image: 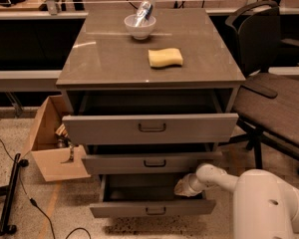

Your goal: Open bottom drawer

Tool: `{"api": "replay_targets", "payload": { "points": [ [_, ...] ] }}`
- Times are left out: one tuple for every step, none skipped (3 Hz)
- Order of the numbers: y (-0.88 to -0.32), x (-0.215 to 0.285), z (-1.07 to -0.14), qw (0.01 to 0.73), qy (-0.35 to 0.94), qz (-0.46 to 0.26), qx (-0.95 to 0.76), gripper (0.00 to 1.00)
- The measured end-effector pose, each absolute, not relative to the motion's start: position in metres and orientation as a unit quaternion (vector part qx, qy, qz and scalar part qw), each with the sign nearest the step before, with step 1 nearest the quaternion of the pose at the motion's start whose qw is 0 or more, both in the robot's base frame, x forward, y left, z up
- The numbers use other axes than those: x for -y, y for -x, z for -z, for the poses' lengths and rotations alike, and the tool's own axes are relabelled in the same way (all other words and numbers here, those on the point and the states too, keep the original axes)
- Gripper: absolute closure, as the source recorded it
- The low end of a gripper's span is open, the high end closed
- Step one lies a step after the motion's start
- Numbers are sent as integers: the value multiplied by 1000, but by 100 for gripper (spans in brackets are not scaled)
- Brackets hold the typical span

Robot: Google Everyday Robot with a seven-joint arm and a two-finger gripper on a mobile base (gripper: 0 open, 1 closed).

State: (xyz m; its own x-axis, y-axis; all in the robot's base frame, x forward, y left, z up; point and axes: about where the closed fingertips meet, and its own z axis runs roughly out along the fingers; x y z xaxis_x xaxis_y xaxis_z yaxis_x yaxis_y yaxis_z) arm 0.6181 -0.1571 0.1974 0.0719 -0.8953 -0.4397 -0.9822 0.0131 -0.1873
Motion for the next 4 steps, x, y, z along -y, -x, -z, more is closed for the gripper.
{"api": "replay_targets", "payload": {
  "points": [
    [-623,152,-176,218,701,-98,-672,100],
    [-628,149,-160,206,708,-101,-668,100],
    [-619,147,-148,190,715,-113,-663,100],
    [-601,147,-141,173,718,-127,-662,100]
  ]
}}
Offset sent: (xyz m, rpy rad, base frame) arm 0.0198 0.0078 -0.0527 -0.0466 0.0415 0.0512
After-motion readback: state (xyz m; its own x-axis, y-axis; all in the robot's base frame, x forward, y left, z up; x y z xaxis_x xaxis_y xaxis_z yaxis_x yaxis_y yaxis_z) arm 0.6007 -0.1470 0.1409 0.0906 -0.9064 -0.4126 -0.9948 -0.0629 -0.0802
